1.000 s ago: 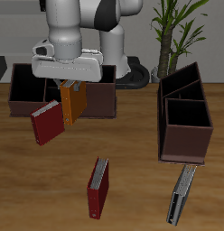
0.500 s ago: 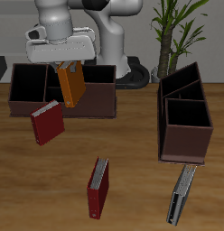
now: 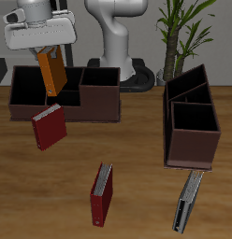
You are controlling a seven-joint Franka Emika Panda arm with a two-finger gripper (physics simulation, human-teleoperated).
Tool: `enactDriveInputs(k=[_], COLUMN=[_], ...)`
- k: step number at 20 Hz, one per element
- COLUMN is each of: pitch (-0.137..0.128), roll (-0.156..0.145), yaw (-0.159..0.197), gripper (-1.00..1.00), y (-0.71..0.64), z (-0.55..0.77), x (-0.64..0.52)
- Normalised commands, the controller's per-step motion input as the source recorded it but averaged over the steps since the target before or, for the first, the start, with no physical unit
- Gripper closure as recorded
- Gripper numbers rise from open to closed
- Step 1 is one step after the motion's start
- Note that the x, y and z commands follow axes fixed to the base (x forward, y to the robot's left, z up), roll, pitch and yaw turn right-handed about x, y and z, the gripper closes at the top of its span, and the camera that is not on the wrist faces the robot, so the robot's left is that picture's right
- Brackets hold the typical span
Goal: Place the orange book into the back desk caddy's back compartment
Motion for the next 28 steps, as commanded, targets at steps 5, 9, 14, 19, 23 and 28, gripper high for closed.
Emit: enactDriveInputs(k=[5,9,14,19,23,28], pitch=[-0.052,-0.078,-0.046,-0.019,0.000,0.005], roll=[-0.038,-0.061,-0.008,0.036,0.018,-0.005], yaw=[0.000,-0.060,-0.024,0.027,0.038,0.005], gripper=[1.00,1.00,1.00,1.00,1.00,1.00], y=[-0.62,-0.60,-0.32,-0.11,-0.12,-0.10], z=[0.21,0.21,0.09,0.03,0.02,0.07], x=[-0.33,-0.34,-0.31,-0.26,-0.19,-0.23])
